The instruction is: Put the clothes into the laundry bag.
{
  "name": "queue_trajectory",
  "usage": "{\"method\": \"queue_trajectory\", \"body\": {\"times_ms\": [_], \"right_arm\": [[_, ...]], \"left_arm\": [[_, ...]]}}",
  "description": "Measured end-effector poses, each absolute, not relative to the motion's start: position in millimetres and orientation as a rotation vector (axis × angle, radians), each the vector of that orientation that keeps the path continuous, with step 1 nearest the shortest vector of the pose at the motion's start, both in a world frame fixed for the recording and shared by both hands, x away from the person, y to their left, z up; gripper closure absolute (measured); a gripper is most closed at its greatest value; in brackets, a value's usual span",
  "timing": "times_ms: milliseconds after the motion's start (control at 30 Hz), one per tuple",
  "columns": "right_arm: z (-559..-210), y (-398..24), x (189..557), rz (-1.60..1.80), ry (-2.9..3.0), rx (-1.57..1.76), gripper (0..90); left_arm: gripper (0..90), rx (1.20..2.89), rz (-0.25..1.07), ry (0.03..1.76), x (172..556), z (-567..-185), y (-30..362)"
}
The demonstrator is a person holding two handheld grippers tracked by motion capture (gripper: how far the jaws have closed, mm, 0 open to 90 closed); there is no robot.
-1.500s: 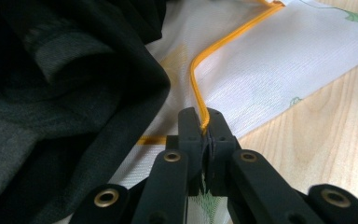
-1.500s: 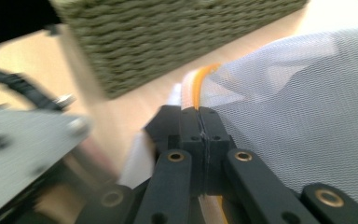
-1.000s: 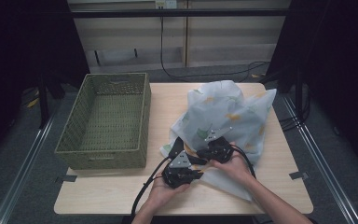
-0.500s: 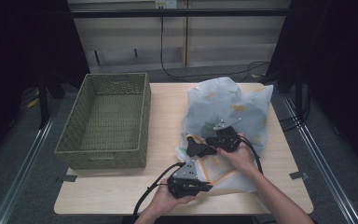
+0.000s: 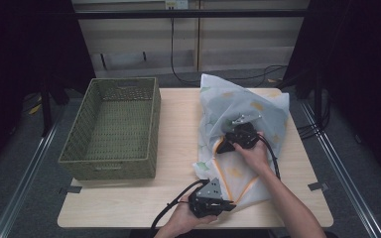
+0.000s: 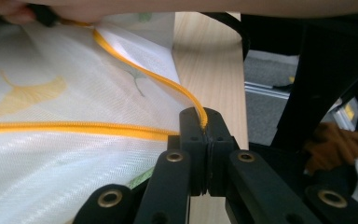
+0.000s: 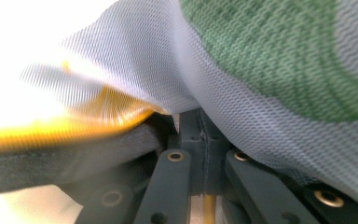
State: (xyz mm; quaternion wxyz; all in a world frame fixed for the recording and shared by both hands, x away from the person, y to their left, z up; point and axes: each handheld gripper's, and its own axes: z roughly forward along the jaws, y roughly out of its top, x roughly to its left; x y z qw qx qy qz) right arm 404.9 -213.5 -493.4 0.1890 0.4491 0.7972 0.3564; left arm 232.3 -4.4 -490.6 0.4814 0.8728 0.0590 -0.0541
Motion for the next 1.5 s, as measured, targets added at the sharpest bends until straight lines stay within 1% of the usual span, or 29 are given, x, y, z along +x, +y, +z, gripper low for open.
{"method": "queue_trajectory", "body": {"times_ms": [67, 167, 200, 267, 300, 433, 533, 600, 667, 733, 867, 900, 933, 1100, 1133, 1167, 1267, 1333, 1400, 1433, 1467, 1500], "right_arm": [[-495, -212, 409, 1.03, 2.221, 1.279, 90.0], [-495, -208, 404, 1.033, 2.256, 1.26, 90.0], [-494, -207, 402, 1.031, 2.27, 1.255, 90.0], [-490, -206, 398, 1.051, 2.283, 1.24, 89.9], [-488, -206, 394, 1.067, 2.301, 1.219, 89.9], [-481, -208, 376, 1.097, 2.345, 1.166, 89.6], [-479, -212, 365, 1.129, 2.375, 1.148, 89.6], [-479, -214, 358, 1.157, 2.401, 1.135, 89.7], [-478, -213, 347, 1.179, 2.448, 1.106, 89.8], [-475, -212, 336, 1.185, 2.484, 1.066, 89.8], [-471, -217, 316, 1.198, 2.525, 1.018, 89.9], [-471, -218, 313, 1.196, 2.531, 1.019, 89.9], [-474, -221, 308, 1.179, 2.547, 1.02, 89.9], [-491, -227, 298, 1.078, 2.637, 1.034, 89.8], [-491, -227, 297, 1.079, 2.648, 1.044, 89.9], [-491, -227, 297, 1.078, 2.657, 1.03, 89.9], [-491, -223, 292, 1.066, 2.698, 1.007, 89.9], [-491, -223, 290, 1.059, 2.717, 0.983, 89.9], [-491, -225, 287, 1.056, 2.721, 0.999, 89.5], [-491, -226, 287, 1.056, 2.705, 1.005, 87.5], [-490, -228, 286, 1.077, 2.693, 1.014, 82.1], [-487, -230, 285, 1.074, 2.678, 1.021, 78.2]], "left_arm": [[88.8, 2.14, -0.125, 0.143, 233, -492, -4], [87.6, 2.148, -0.111, 0.158, 236, -494, 0], [84.4, 2.145, -0.105, 0.174, 237, -493, 2], [71.3, 2.132, -0.057, 0.234, 241, -490, 11], [66.2, 2.148, -0.029, 0.24, 243, -488, 15], [51.4, 2.076, -0.023, 0.378, 261, -483, 42], [51.9, 2.035, 0.021, 0.454, 275, -479, 56], [56.1, 2.06, 0.102, 0.487, 282, -478, 62], [61.3, 2.079, 0.135, 0.531, 290, -479, 67], [67.0, 2.129, 0.2, 0.549, 294, -480, 69], [68.9, 2.144, 0.22, 0.558, 296, -484, 70], [69.0, 2.142, 0.206, 0.566, 296, -485, 71], [69.5, 2.121, 0.19, 0.564, 297, -484, 71], [71.1, 2.094, 0.235, 0.557, 306, -477, 67], [71.0, 2.087, 0.24, 0.585, 311, -478, 66], [70.7, 2.106, 0.271, 0.594, 315, -478, 66], [69.6, 2.141, 0.288, 0.645, 326, -488, 63], [68.8, 2.164, 0.293, 0.647, 327, -494, 61], [68.5, 2.217, 0.328, 0.644, 326, -497, 58], [68.7, 2.248, 0.331, 0.653, 326, -502, 56], [70.2, 2.257, 0.336, 0.638, 325, -503, 56], [73.6, 2.246, 0.322, 0.636, 324, -504, 57]]}}
